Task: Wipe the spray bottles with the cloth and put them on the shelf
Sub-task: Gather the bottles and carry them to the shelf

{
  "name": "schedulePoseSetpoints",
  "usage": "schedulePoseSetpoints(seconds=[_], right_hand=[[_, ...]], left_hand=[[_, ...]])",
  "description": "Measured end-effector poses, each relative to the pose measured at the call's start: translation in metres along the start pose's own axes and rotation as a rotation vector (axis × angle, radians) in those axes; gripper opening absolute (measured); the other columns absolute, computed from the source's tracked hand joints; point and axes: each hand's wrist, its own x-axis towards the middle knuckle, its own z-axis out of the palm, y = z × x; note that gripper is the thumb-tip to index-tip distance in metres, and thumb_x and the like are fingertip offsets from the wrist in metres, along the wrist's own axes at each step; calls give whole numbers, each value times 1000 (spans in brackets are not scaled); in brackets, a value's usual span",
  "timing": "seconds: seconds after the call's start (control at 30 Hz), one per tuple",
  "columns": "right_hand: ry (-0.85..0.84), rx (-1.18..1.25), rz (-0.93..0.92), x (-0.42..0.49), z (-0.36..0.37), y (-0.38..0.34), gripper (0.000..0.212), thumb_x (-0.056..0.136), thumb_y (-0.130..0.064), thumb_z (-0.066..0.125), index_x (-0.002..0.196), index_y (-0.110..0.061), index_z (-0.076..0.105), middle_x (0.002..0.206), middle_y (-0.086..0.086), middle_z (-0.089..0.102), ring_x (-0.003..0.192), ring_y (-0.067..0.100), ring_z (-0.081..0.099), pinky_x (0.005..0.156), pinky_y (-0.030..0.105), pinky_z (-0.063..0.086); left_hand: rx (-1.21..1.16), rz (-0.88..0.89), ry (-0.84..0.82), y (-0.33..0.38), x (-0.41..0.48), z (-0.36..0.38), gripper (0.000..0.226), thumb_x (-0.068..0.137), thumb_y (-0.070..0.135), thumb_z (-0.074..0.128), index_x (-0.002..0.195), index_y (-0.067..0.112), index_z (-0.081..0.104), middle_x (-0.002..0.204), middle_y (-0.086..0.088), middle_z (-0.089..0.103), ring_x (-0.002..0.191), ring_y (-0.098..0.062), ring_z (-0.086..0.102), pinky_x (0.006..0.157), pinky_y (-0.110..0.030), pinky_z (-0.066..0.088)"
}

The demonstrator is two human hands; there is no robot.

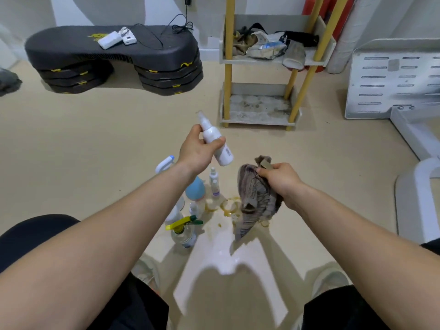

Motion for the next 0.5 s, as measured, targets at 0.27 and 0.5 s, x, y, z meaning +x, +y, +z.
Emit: schedulePoseSetpoints(seconds=[0.27, 0.5], right_hand=[[124, -126, 161, 53, 24, 52, 21, 89, -26, 59, 78, -8, 59, 78, 10, 64, 75, 33, 64, 59, 29, 46], [336, -208, 194, 118, 9, 100, 21, 98, -35, 47, 103, -16, 56, 94, 7, 61, 87, 33, 57, 76, 36, 44]], left_hand=[[43, -116, 146, -41, 77, 5, 11, 76, 17, 72, 81, 27, 68, 102, 0, 71, 89, -23, 70, 44, -20, 49], [437, -25, 72, -99, 164, 28, 7, 90, 21, 67, 87, 25, 72, 106, 0, 70, 90, -16, 61, 58, -15, 44]])
